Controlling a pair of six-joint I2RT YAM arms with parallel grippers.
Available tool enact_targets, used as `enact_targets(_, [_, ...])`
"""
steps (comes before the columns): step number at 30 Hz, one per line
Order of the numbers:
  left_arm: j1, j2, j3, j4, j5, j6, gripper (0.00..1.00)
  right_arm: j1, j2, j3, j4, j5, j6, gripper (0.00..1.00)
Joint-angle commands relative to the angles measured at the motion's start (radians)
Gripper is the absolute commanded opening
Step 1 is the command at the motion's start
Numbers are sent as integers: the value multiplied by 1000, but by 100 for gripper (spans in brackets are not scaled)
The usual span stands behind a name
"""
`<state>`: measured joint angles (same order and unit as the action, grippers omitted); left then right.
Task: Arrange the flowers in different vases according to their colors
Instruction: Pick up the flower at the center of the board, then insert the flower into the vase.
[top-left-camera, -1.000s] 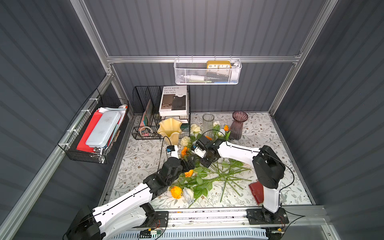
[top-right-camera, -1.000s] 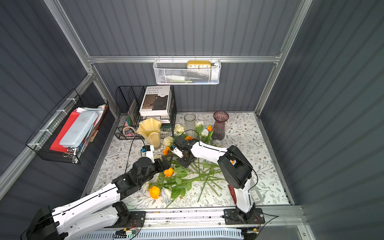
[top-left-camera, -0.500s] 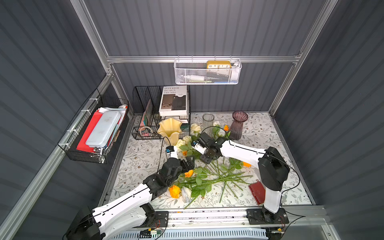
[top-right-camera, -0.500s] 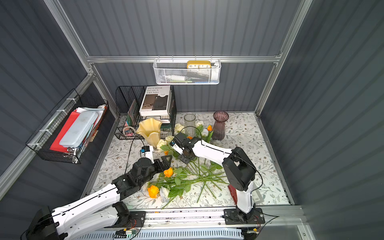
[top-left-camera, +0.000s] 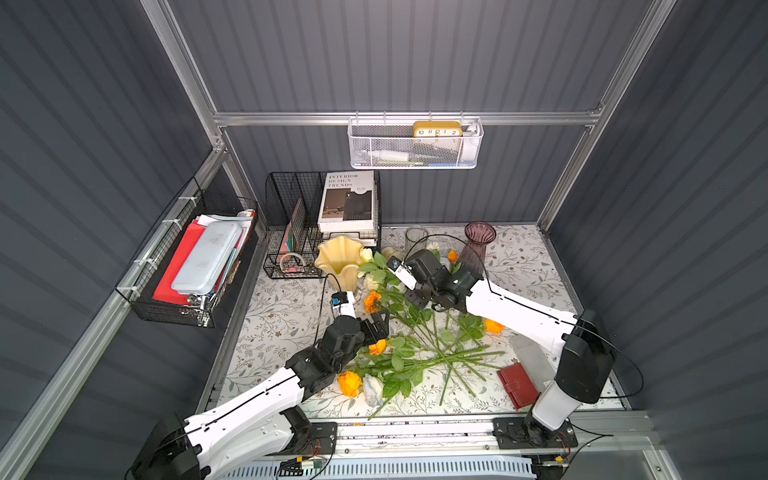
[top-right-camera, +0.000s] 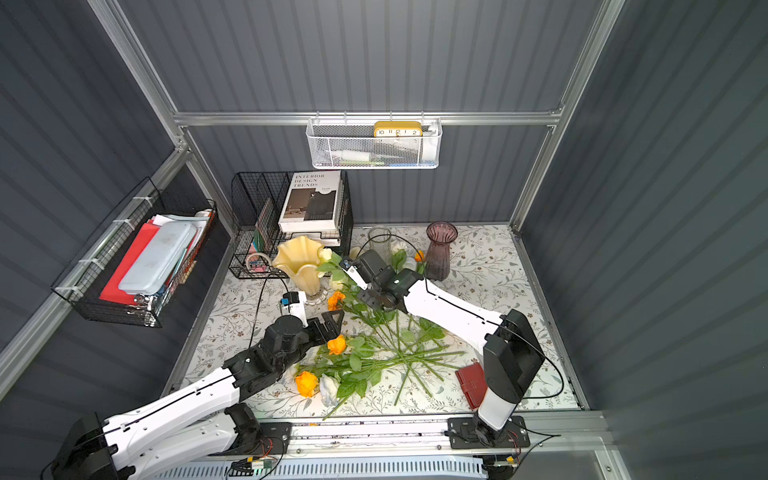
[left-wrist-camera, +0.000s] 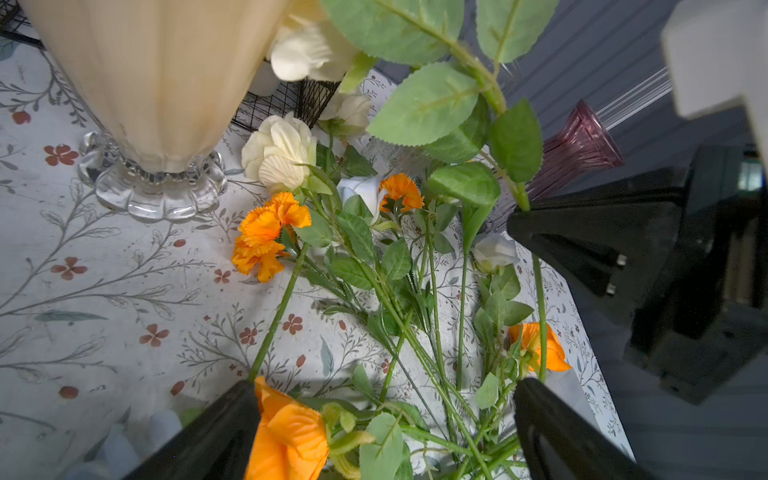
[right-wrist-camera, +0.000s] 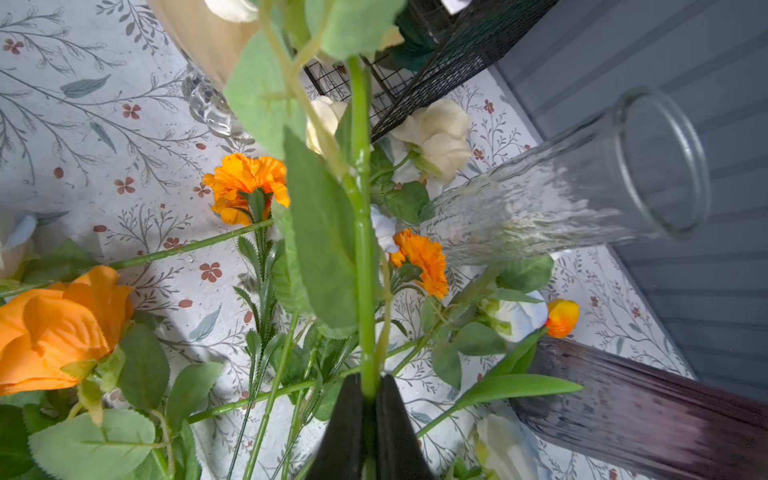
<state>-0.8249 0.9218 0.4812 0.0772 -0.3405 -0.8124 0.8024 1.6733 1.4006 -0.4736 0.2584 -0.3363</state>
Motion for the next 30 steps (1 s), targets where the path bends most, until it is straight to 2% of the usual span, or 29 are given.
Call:
enact_targets(1, [2, -22, -11, -13, 6, -6, 99, 7, -75, -23, 64, 52, -19, 0])
enact_targets(10, [3, 2, -12, 8, 21, -1, 99, 0, -221, -16, 124, 88, -66, 0])
enact_targets(17, [2, 57, 1, 46, 29, 11, 99, -5, -266, 86, 314, 130, -57, 0])
enact_targets(22, [2, 94, 8, 83, 26, 26, 99, -34, -235, 184, 536, 159, -9, 0])
enact_targets(26, [3, 107, 15, 96, 18, 33, 99, -82, -197, 198, 782, 180, 56, 0])
enact_targets(30, [3, 129, 35, 91, 11, 46, 99, -146, -129, 231, 942, 175, 137, 0])
